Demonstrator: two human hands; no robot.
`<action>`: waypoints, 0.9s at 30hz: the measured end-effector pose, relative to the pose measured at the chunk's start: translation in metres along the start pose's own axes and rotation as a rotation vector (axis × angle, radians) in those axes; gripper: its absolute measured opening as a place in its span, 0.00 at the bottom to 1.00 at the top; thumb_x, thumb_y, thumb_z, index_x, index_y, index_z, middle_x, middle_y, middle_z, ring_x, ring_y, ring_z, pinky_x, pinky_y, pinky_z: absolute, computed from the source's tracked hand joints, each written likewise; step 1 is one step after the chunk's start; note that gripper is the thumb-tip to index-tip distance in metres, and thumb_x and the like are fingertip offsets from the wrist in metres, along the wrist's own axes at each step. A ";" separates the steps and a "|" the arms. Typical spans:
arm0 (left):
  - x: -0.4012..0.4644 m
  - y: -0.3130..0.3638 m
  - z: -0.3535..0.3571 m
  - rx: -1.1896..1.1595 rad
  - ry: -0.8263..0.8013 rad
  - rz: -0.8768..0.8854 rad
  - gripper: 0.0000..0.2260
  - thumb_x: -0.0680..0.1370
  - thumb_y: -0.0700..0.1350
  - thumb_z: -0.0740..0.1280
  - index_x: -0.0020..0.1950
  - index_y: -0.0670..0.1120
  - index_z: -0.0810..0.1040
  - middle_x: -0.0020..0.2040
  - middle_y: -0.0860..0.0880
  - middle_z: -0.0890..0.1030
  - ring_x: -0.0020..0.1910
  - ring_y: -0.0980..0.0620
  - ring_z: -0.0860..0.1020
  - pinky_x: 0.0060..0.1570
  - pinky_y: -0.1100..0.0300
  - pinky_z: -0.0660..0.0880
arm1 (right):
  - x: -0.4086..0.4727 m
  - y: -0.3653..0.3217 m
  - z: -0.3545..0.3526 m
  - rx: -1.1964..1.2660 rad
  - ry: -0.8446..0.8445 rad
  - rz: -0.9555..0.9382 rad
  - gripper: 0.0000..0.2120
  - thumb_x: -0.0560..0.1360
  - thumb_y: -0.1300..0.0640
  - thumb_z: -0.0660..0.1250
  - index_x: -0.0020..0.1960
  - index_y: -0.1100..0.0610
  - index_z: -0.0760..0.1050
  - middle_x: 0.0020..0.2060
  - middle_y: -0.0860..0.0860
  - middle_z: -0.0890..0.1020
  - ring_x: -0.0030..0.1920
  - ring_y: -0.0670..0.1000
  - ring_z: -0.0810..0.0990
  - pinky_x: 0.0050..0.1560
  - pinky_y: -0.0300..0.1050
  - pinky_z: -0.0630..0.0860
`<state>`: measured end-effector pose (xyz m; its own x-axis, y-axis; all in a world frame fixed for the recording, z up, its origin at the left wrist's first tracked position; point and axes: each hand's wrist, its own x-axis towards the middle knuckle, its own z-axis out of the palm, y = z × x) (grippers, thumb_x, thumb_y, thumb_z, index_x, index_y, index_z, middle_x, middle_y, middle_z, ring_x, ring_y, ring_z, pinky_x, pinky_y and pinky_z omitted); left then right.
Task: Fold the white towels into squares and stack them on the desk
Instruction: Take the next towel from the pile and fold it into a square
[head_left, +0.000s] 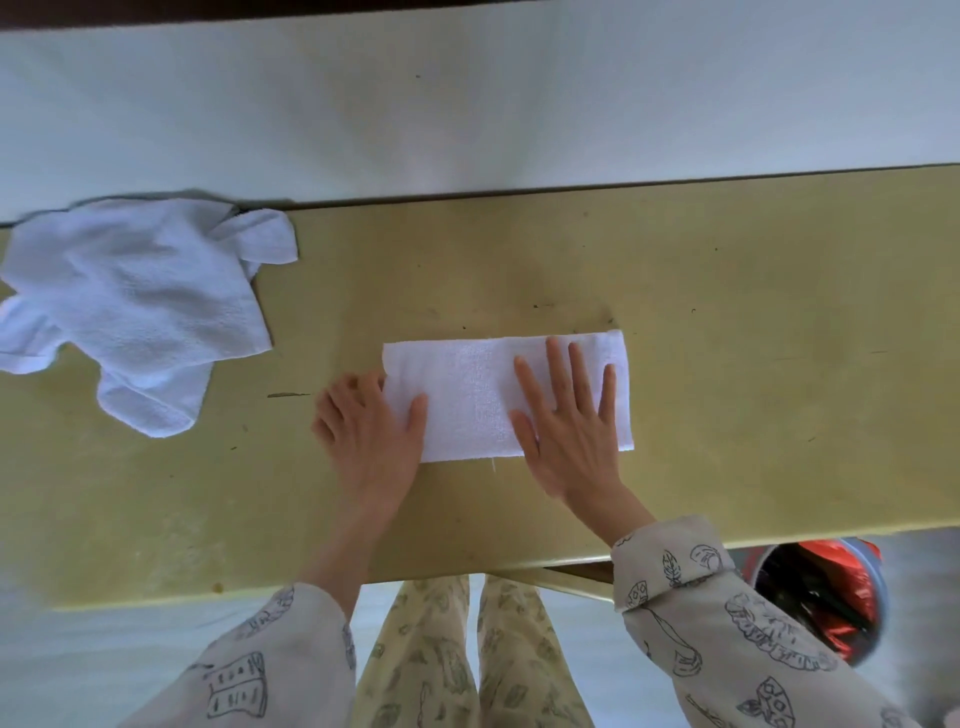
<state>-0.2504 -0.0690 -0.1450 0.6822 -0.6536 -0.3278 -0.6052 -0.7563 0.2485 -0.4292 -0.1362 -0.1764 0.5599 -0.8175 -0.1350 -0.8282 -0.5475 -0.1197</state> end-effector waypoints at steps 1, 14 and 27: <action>-0.001 0.004 0.000 -0.029 -0.022 -0.068 0.22 0.74 0.56 0.65 0.59 0.40 0.70 0.60 0.39 0.67 0.61 0.39 0.64 0.60 0.47 0.60 | 0.000 -0.003 0.002 -0.003 -0.021 -0.009 0.25 0.80 0.43 0.42 0.75 0.51 0.54 0.75 0.58 0.57 0.74 0.59 0.53 0.70 0.66 0.47; 0.029 0.016 -0.038 -0.641 -0.343 -0.261 0.13 0.75 0.42 0.68 0.57 0.41 0.74 0.50 0.47 0.78 0.47 0.49 0.77 0.44 0.56 0.74 | 0.002 -0.006 0.007 0.034 -0.075 0.021 0.26 0.80 0.43 0.46 0.75 0.51 0.55 0.75 0.56 0.57 0.75 0.58 0.51 0.69 0.69 0.48; -0.004 0.105 -0.024 -0.536 -0.256 0.194 0.11 0.77 0.43 0.64 0.59 0.44 0.73 0.40 0.52 0.75 0.37 0.51 0.75 0.38 0.63 0.67 | -0.014 0.053 -0.060 1.091 -0.003 0.649 0.10 0.80 0.59 0.57 0.51 0.56 0.77 0.42 0.50 0.82 0.45 0.51 0.81 0.52 0.51 0.78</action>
<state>-0.3064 -0.1467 -0.0955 0.4204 -0.8029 -0.4226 -0.3729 -0.5775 0.7262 -0.4821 -0.1640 -0.1217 0.0614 -0.8783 -0.4741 -0.5006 0.3838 -0.7760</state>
